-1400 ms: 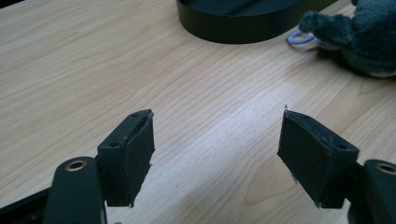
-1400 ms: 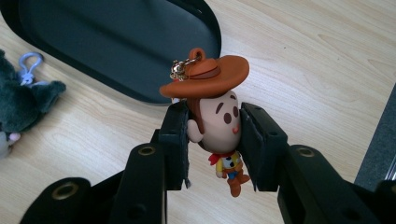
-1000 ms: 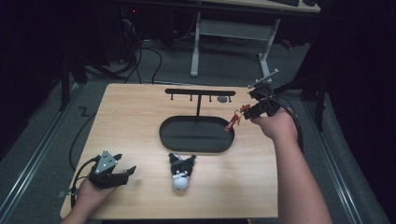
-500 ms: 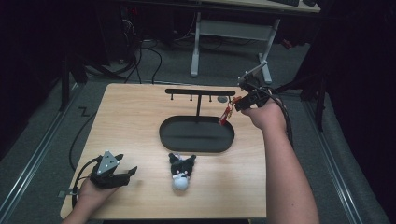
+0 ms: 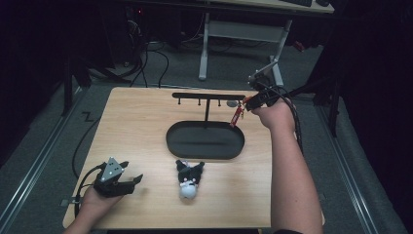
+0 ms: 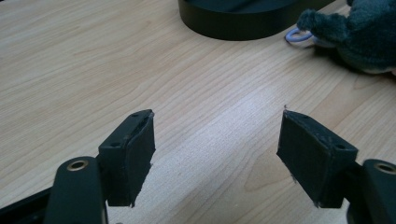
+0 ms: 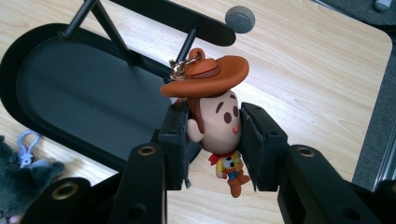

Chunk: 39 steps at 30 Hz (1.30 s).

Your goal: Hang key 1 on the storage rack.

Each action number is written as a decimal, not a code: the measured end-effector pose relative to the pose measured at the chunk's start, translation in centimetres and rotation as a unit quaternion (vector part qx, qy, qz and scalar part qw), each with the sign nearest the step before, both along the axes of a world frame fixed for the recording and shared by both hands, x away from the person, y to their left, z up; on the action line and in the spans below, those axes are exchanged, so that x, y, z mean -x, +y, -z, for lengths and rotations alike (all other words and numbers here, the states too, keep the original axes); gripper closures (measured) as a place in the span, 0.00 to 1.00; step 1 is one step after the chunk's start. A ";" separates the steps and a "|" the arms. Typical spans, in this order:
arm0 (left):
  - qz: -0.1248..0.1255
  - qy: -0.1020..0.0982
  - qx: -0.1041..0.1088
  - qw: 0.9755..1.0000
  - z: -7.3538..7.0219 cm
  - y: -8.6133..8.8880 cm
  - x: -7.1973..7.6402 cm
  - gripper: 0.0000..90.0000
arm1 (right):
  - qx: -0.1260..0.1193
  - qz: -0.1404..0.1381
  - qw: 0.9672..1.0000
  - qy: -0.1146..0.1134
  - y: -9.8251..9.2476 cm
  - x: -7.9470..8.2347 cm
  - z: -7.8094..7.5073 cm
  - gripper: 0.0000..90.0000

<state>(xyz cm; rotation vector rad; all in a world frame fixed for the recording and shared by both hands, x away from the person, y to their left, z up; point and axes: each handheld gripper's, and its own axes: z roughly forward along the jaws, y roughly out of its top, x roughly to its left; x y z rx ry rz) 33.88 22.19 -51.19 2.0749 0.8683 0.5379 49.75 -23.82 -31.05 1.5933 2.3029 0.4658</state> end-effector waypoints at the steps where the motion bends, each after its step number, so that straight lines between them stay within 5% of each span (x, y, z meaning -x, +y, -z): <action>1: 0.000 0.000 0.000 1.000 0.0 0.0 0.0 0.31 | 0.001 0.001 1.000 0.000 0.0 0.0 0.0 0.71; 13: 0.001 -0.003 -0.001 1.000 0.0 -0.2 0.3 0.31 | 0.006 0.013 1.000 0.004 -0.7 -0.1 1.3 0.71; 26: 0.005 0.000 0.002 1.000 0.0 -0.4 0.3 0.31 | 0.003 0.018 0.999 0.033 0.1 -1.3 7.0 0.70; 31: 0.008 0.003 0.000 1.000 0.0 -0.5 0.2 0.31 | -0.003 0.029 0.999 0.029 0.1 -1.3 7.9 0.57; 39: 0.013 0.003 -0.002 1.000 0.0 -1.0 0.2 0.31 | -0.013 0.045 0.999 0.019 -1.3 1.0 9.0 0.51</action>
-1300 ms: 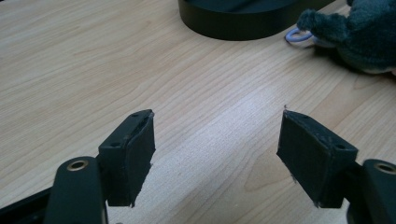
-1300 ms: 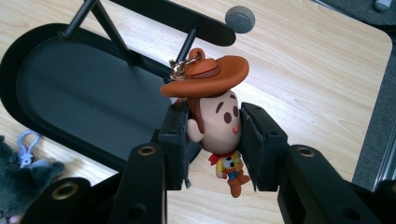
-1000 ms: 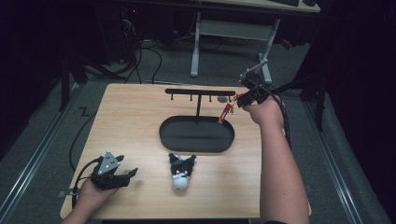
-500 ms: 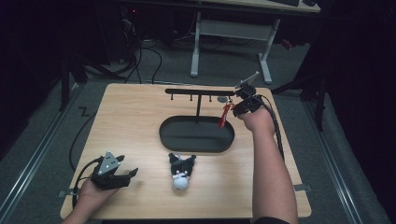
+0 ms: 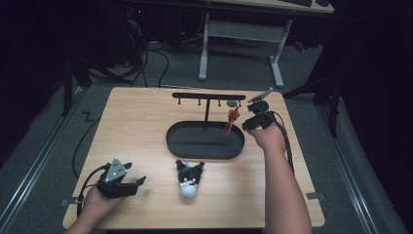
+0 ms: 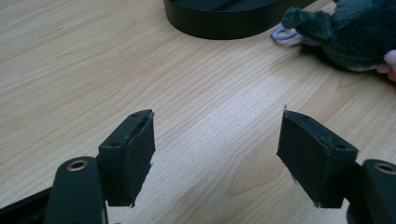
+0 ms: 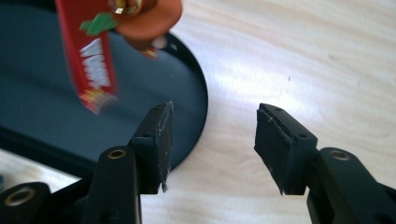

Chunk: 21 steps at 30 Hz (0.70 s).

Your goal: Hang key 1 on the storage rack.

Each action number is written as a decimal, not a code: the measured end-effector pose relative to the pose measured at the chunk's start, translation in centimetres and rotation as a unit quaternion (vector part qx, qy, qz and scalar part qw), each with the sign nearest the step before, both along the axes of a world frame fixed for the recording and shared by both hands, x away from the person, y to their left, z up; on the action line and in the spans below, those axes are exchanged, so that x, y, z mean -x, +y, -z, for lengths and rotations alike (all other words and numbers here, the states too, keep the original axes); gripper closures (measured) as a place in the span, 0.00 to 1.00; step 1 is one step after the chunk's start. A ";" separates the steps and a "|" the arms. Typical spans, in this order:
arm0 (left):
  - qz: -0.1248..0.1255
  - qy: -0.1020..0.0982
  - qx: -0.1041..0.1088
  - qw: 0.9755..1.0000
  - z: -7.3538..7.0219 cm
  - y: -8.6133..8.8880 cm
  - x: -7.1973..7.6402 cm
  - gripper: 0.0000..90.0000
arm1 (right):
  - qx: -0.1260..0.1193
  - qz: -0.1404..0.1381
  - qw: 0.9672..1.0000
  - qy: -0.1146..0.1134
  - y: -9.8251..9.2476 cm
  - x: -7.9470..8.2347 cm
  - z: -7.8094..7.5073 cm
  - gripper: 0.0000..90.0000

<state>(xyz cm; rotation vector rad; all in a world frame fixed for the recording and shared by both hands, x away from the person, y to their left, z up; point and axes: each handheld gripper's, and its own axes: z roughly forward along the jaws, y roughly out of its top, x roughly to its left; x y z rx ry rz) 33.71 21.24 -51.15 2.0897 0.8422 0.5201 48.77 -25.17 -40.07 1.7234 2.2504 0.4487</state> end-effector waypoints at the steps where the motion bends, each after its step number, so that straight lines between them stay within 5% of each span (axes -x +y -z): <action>1: 0.001 0.001 0.000 1.000 0.0 -0.1 0.0 0.31 | -0.001 -0.001 1.000 -0.002 -0.3 0.5 0.2 0.51; 8: 0.009 0.005 0.001 1.000 -0.2 -0.8 0.2 0.32 | -0.023 -0.013 0.999 -0.023 -1.5 5.3 2.0 0.47; 14: 0.023 0.010 -0.005 1.000 -0.2 -1.8 0.5 0.34 | -0.045 -0.028 0.996 -0.073 -2.5 10.7 5.2 0.44; 19: 0.044 0.013 -0.013 0.999 0.1 -2.6 0.9 0.39 | -0.083 -0.018 0.986 -0.145 -3.4 15.0 8.5 0.48; 21: 0.045 0.013 -0.017 0.999 0.2 -2.9 0.9 0.40 | -0.100 -0.007 0.975 -0.201 -3.8 17.1 9.5 0.52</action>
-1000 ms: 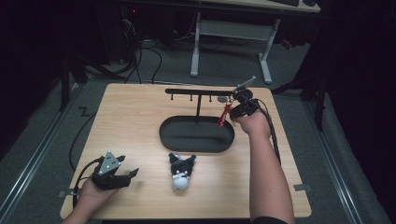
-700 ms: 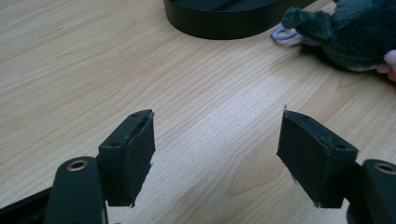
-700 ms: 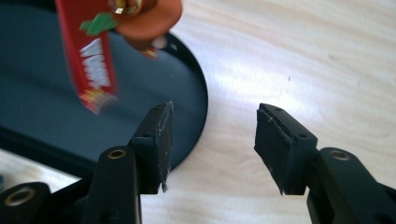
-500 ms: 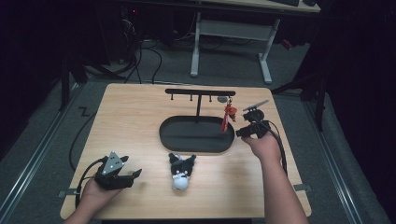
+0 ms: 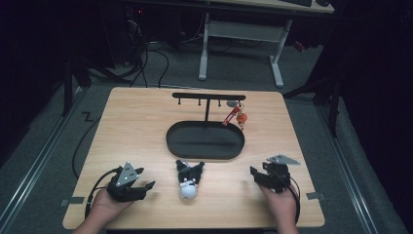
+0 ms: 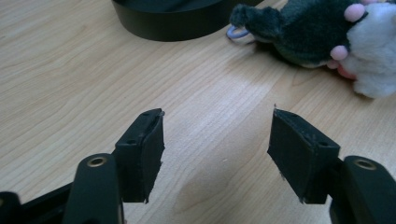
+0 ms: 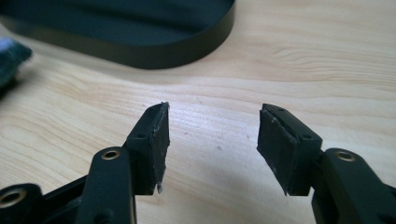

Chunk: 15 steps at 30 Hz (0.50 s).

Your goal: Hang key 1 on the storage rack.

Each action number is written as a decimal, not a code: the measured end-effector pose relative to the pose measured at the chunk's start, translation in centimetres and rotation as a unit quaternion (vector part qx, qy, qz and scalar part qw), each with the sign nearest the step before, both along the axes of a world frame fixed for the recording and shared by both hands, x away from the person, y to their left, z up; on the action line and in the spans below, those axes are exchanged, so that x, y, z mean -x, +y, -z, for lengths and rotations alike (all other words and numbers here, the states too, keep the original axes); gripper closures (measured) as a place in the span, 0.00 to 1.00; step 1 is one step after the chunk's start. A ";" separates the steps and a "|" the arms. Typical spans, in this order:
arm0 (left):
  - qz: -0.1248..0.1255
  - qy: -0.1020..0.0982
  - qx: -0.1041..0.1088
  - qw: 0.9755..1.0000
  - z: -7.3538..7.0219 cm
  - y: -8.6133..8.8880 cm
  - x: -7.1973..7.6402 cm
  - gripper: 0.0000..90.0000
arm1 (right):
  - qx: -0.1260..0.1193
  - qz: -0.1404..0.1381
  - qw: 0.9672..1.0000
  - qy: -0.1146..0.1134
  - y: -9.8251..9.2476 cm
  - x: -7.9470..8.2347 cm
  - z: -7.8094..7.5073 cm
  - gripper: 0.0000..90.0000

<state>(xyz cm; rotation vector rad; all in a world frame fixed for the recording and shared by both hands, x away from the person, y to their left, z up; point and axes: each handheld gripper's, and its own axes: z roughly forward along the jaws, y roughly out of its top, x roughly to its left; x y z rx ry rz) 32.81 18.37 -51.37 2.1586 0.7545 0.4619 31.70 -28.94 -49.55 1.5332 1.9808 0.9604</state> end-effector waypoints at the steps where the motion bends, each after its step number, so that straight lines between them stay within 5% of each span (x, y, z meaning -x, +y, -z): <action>1: 0.001 0.002 -0.001 1.000 0.0 -0.1 0.0 0.41 | -0.014 0.017 0.999 -0.026 -0.4 1.3 0.8 0.52; 4: 0.005 0.006 0.002 1.000 0.1 -0.6 0.1 0.42 | 0.015 0.011 1.000 -0.011 -0.9 1.8 0.9 0.49; 7: 0.001 0.007 0.002 1.000 0.1 -1.0 0.2 0.43 | -0.019 0.015 1.000 -0.006 -1.7 1.8 1.0 0.49; 15: -0.034 0.019 0.016 0.999 0.0 -2.2 0.4 0.39 | -0.013 0.003 1.000 -0.009 -1.0 1.7 1.1 0.50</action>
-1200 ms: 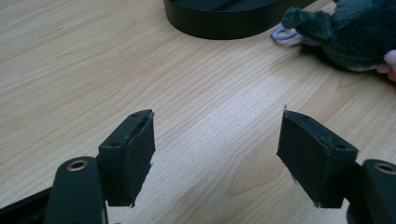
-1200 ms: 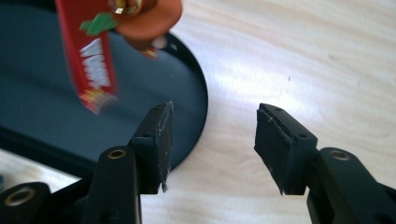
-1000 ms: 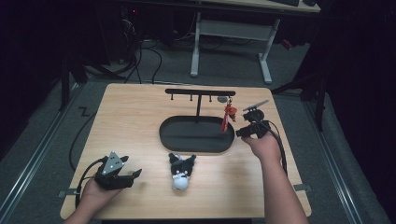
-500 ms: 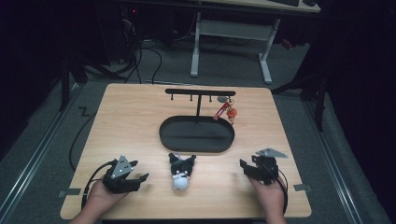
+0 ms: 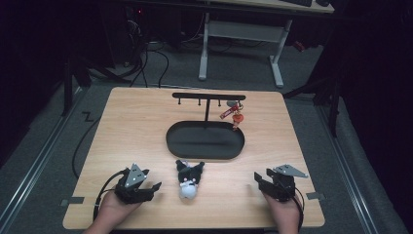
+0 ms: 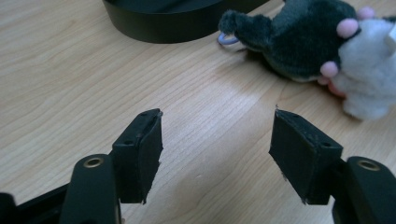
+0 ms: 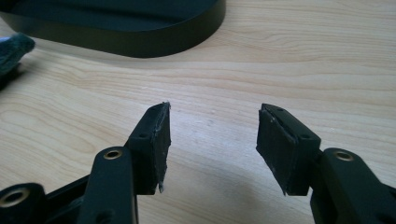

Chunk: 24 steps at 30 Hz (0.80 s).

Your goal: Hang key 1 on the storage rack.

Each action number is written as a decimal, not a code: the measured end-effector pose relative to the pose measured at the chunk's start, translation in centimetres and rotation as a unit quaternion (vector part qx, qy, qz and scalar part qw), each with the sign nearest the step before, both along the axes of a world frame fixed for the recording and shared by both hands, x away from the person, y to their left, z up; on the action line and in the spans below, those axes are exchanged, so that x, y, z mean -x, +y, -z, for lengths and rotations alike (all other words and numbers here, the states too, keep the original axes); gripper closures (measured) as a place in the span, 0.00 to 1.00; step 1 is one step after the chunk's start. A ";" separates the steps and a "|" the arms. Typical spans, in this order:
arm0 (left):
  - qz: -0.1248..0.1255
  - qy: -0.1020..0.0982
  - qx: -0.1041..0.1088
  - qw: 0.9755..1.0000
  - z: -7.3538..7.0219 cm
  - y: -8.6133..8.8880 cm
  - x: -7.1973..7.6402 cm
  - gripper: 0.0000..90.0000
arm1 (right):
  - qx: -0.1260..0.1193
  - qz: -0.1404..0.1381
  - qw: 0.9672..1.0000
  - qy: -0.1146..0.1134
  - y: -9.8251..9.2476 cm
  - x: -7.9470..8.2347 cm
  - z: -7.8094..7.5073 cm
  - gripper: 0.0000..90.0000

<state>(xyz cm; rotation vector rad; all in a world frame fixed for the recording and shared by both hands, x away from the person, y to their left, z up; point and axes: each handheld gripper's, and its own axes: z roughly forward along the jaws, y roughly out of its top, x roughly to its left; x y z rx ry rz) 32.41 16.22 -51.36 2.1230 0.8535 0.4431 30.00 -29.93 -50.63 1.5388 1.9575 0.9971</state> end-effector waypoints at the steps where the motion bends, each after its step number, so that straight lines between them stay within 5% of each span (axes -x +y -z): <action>1: 0.000 0.004 0.003 1.000 -0.1 -0.2 0.0 0.41 | 0.004 -0.004 1.000 -0.001 0.1 0.0 0.0 0.50; 8: 0.024 -0.001 0.033 0.999 -0.3 -2.0 0.0 0.76 | 0.003 -0.010 1.000 0.000 0.8 -0.2 -0.1 0.50; 11: 0.025 0.005 0.028 0.999 -0.2 -2.9 -0.3 0.93 | 0.000 -0.018 1.000 -0.003 0.9 -0.1 -0.1 0.51; 15: 0.038 0.009 -0.002 0.999 0.3 -5.1 -0.3 0.96 | -0.005 -0.019 1.000 -0.006 0.7 0.0 -0.3 0.52; 19: 0.028 0.014 -0.001 1.000 0.4 -7.4 -0.7 0.96 | -0.021 -0.019 1.000 -0.011 0.1 0.0 -0.5 0.53; 24: 0.067 0.018 -0.011 0.998 0.4 -11.5 -0.1 0.95 | -0.030 -0.020 0.999 -0.014 -0.5 0.2 -0.7 0.53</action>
